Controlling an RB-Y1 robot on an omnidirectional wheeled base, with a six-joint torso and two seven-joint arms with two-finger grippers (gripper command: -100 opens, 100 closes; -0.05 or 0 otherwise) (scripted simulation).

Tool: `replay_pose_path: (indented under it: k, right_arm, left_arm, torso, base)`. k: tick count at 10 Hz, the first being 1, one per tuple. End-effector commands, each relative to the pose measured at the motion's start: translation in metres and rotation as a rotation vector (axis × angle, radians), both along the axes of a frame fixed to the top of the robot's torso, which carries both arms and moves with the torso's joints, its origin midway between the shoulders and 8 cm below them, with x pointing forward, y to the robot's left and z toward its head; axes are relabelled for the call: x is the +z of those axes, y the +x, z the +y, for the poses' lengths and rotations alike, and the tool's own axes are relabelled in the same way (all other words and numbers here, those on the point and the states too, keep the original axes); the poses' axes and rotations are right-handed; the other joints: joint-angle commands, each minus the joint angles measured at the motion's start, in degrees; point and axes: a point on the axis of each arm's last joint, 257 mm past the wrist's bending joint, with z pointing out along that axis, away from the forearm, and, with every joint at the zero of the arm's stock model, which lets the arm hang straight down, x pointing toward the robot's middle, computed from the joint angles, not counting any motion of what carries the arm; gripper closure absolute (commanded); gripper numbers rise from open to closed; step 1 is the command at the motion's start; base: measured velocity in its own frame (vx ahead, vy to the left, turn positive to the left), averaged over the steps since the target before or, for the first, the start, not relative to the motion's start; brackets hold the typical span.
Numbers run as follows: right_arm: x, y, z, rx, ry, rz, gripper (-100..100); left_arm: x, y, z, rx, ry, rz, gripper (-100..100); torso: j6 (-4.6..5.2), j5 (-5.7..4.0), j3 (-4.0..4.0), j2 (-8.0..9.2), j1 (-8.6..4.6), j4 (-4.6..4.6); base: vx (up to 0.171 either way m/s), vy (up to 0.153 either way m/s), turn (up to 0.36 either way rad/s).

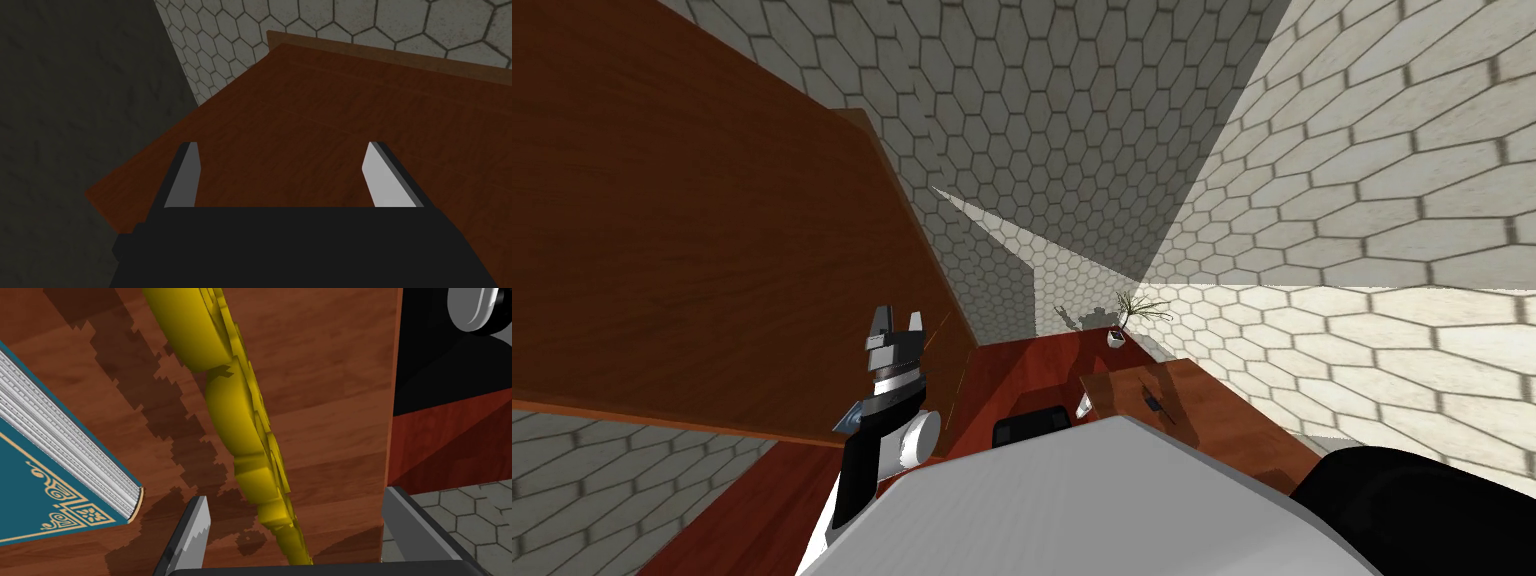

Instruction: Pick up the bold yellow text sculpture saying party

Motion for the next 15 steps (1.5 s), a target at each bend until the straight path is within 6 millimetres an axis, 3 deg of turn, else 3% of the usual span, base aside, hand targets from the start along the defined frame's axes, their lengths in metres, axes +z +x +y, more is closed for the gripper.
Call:
replay_pose_path:
  k: [1, 2, 3, 6, 7, 8, 9, 10, 13, 15]
  right_arm:
    - [-0.003, -0.019, 0.002, 0.005, -0.001, 0.033, -100]
    - [-0.005, -0.043, 0.006, 0.027, -0.003, 0.085, -100]
    - [-0.005, -0.047, 0.005, 0.025, -0.003, 0.092, -100]
    - [-0.003, -0.117, 0.013, 0.080, -0.003, 0.239, -100]
    - [-0.003, -0.117, 0.013, 0.080, -0.003, 0.239, -100]
    - [-0.001, -0.135, 0.015, 0.095, -0.002, 0.278, -100]
    - [-0.002, -0.128, 0.016, 0.100, -0.001, 0.263, -100]
    - [-0.001, -0.135, 0.015, 0.095, -0.002, 0.278, -100]
    - [0.007, -0.182, 0.019, 0.139, 0.002, 0.377, -100]
    - [0.007, -0.182, 0.019, 0.139, 0.002, 0.377, -100]
  left_arm:
    - [0.000, 0.000, 0.000, 0.000, 0.000, 0.000, 0]
    - [0.000, 0.000, 0.000, 0.000, 0.000, 0.000, 0]
    - [0.000, 0.000, 0.000, 0.000, 0.000, 0.000, 0]
    - [0.000, 0.000, 0.000, 0.000, 0.000, 0.000, 0]
    - [0.000, 0.000, 0.000, 0.000, 0.000, 0.000, 0]
    - [0.000, 0.000, 0.000, 0.000, 0.000, 0.000, 0]
    - [0.000, 0.000, 0.000, 0.000, 0.000, 0.000, 0]
    - [0.000, 0.000, 0.000, 0.000, 0.000, 0.000, 0]
    - [0.000, 0.000, 0.000, 0.000, 0.000, 0.000, 0]
    - [0.000, 0.000, 0.000, 0.000, 0.000, 0.000, 0]
  torso:
    - [0.00, 0.00, 0.00, 0.00, 0.00, 0.00]
    - [0.02, 0.00, 0.00, 0.01, 0.01, 0.00]
    - [0.02, 0.00, -0.02, -0.03, 0.02, -0.01]
    - [0.01, 0.00, -0.10, -0.18, -0.01, -0.04]
    - [0.00, -0.01, -0.14, -0.25, 0.00, -0.05]
    - [0.03, 0.02, -0.09, -0.13, 0.03, -0.04]
    - [0.02, 0.01, -0.02, -0.03, 0.04, -0.01]
    - [0.02, 0.00, 0.03, 0.05, 0.04, 0.01]
    - [0.01, 0.01, 0.01, 0.02, 0.02, 0.00]
    - [0.02, -0.01, -0.02, -0.03, 0.00, -0.01]
  base:
    - [0.044, -0.002, 0.062]
    - [0.062, -0.004, 0.099]
    - [0.056, 0.000, 0.051]
    - [0.096, -0.003, 0.123]
    - [0.069, -0.001, 0.037]
    - [0.039, 0.000, 0.046]
    - [0.022, -0.002, 0.035]
    - [0.005, -0.001, 0.002]
    - [0.047, -0.007, 0.076]
    - [0.033, -0.004, 0.018]
